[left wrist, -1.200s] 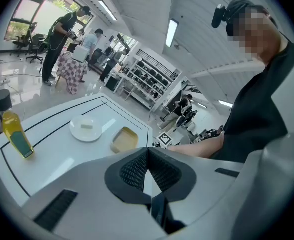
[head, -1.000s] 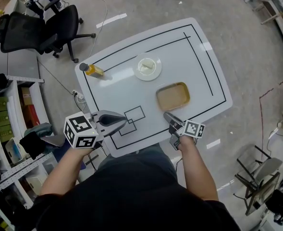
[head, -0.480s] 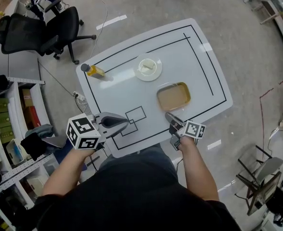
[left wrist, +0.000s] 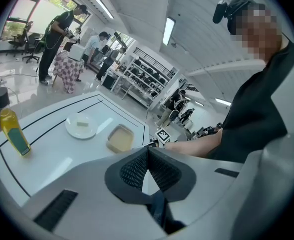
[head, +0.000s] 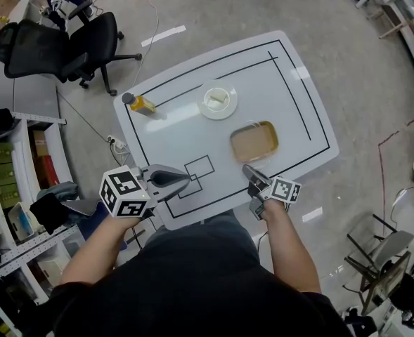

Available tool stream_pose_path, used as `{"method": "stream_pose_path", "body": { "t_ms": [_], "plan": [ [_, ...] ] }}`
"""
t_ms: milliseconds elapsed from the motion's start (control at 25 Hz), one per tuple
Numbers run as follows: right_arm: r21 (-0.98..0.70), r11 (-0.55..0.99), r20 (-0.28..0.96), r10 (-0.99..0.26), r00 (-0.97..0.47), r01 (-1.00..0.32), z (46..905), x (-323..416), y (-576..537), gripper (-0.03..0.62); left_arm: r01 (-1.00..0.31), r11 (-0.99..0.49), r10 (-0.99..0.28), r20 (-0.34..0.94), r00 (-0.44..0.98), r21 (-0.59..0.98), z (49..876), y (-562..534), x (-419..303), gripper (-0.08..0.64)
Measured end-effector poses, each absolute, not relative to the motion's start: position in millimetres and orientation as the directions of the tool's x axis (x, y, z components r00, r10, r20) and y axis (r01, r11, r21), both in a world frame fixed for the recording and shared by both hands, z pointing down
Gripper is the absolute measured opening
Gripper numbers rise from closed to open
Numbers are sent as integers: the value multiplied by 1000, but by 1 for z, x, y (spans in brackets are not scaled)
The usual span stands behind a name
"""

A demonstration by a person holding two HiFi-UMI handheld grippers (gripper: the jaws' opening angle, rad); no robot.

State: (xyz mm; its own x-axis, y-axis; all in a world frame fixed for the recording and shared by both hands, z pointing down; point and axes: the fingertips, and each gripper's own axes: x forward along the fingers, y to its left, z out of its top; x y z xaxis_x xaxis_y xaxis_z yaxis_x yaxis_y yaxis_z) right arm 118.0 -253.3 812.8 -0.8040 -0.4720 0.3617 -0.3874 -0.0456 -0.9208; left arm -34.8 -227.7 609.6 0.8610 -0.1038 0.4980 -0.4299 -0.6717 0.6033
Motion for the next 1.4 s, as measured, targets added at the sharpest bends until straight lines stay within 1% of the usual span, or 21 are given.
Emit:
{"method": "stream_pose_path", "body": {
  "t_ms": [600, 1040, 1400],
  "plan": [
    [-928, -9, 330, -486, -810, -373, 788, 114, -245, 51, -431, -689, -127, 489, 863, 583, 592, -211, -41, 21],
    [-919, 26, 331, -492, -805, -394, 770, 115, -238, 51, -416, -713, -135, 472, 871, 565, 578, -199, -41, 21],
    [-903, 55, 337, -522, -783, -426, 736, 112, -235, 50, -412, -736, -167, 445, 880, 538, 553, -192, -60, 21]
  ]
}}
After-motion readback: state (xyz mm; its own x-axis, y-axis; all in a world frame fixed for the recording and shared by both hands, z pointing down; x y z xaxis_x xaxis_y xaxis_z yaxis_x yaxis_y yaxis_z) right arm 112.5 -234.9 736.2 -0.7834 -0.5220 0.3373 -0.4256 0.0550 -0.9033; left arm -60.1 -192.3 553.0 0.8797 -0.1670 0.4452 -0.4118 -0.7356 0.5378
